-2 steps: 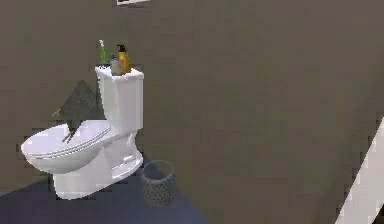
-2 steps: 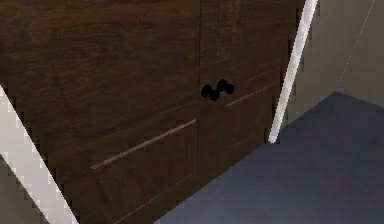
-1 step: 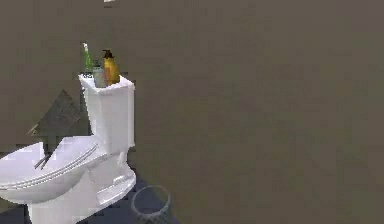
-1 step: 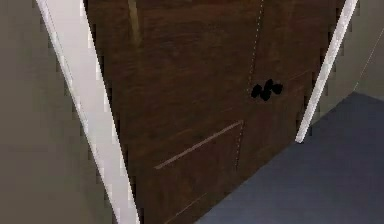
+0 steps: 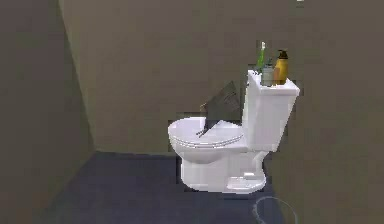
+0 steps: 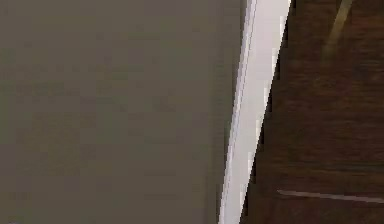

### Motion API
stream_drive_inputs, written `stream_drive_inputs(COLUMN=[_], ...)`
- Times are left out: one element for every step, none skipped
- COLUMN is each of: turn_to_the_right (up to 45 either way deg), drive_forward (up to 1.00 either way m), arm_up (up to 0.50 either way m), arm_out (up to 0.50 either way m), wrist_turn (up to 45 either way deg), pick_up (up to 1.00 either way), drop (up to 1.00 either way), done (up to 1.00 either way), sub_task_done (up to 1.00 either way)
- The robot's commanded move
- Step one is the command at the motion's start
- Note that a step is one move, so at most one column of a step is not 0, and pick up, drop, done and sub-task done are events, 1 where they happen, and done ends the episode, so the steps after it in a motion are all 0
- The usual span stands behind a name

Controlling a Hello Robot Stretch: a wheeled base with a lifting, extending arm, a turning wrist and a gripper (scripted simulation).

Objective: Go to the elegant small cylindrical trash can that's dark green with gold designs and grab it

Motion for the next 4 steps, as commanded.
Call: stream_drive_inputs(turn_to_the_right=[-45.0, -15.0, 45.0, 18.0], drive_forward=[0.0, 0.0, 0.0, 0.0], arm_up=[0.0, 0.0, 0.0, 0.0], arm_out=[0.0, 0.0, 0.0, 0.0], wrist_turn=[0.0, 0.0, 0.0, 0.0], pick_up=[0.0, 0.0, 0.0, 0.0], drop=[0.0, 0.0, 0.0, 0.0], done=[0.0, 0.0, 0.0, 0.0], sub_task_done=[0.0, 0.0, 0.0, 0.0])
